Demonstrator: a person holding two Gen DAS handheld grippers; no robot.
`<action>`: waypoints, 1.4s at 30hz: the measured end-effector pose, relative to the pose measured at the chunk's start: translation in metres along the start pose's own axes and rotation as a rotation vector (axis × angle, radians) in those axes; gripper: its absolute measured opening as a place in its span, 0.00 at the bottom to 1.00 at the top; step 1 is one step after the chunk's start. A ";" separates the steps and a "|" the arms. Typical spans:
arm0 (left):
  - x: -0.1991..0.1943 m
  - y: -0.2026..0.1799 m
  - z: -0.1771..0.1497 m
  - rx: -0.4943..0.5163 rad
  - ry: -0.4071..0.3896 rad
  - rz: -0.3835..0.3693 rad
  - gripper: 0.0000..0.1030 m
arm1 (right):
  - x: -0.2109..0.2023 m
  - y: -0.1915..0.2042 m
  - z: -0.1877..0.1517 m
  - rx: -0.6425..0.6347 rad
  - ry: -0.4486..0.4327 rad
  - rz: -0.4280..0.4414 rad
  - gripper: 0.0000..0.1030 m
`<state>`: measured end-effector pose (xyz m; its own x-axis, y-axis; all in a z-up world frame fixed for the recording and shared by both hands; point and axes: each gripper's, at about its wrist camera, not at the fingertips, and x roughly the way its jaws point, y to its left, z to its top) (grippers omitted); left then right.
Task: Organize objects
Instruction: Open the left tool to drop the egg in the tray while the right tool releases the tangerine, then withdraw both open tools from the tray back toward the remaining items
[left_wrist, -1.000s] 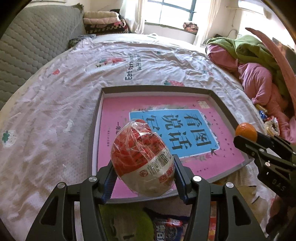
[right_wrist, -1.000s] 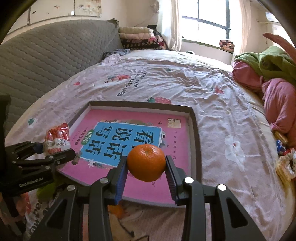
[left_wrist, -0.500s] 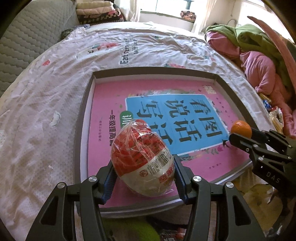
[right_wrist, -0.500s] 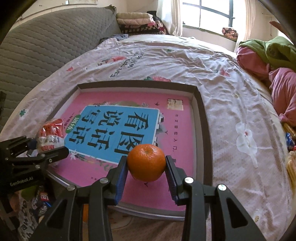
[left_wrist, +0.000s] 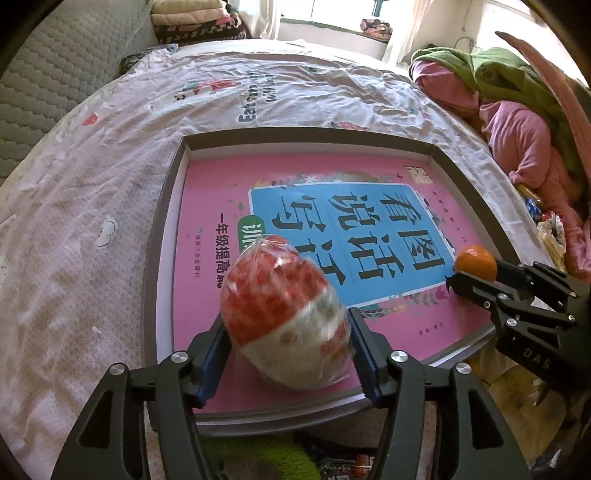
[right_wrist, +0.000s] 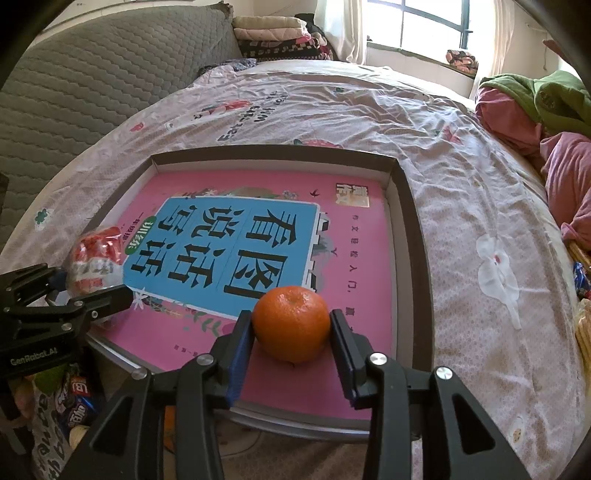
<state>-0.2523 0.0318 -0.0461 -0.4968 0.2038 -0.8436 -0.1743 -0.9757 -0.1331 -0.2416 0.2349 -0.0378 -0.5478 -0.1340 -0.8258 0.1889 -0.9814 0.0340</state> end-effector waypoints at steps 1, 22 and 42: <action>0.000 -0.001 0.000 0.000 0.000 -0.002 0.65 | 0.000 0.000 0.000 0.002 0.001 0.000 0.40; -0.029 0.005 0.010 -0.012 -0.091 0.038 0.74 | -0.024 0.005 0.008 -0.022 -0.071 -0.026 0.55; -0.111 -0.001 -0.006 -0.022 -0.265 0.083 0.80 | -0.086 0.022 0.001 -0.015 -0.183 -0.007 0.61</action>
<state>-0.1915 0.0096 0.0448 -0.7141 0.1339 -0.6872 -0.1062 -0.9909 -0.0827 -0.1909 0.2245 0.0341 -0.6882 -0.1512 -0.7096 0.1958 -0.9805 0.0189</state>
